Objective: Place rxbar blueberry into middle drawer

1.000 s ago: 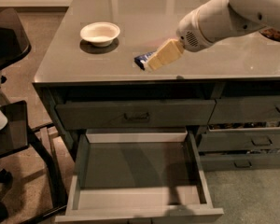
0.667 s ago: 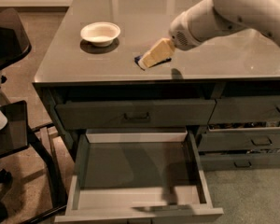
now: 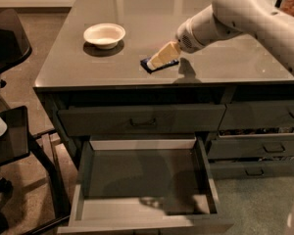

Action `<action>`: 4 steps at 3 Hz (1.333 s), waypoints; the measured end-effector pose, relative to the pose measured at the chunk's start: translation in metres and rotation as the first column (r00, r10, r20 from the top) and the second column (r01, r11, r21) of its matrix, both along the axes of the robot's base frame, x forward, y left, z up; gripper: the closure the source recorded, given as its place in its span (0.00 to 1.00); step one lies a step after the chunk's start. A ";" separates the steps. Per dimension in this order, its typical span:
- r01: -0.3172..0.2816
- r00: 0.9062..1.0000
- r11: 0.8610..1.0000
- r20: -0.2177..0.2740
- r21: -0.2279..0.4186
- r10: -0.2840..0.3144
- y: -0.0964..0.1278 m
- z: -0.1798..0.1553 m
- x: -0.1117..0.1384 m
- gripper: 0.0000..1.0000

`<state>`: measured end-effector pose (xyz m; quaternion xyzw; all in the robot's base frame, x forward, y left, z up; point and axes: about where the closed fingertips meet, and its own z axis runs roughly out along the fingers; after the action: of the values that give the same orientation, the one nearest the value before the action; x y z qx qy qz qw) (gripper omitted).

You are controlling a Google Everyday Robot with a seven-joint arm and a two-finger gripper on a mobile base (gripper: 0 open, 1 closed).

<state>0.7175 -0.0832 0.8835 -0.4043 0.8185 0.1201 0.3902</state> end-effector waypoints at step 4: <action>0.007 0.998 0.999 -0.062 0.048 -0.004 0.034 -0.040 0.023 0.00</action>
Offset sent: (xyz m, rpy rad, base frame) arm 0.0260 -0.0138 -0.0455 0.0523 0.0390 -0.0170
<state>0.7405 -0.0491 0.8434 -0.3885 0.8282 0.1511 0.3745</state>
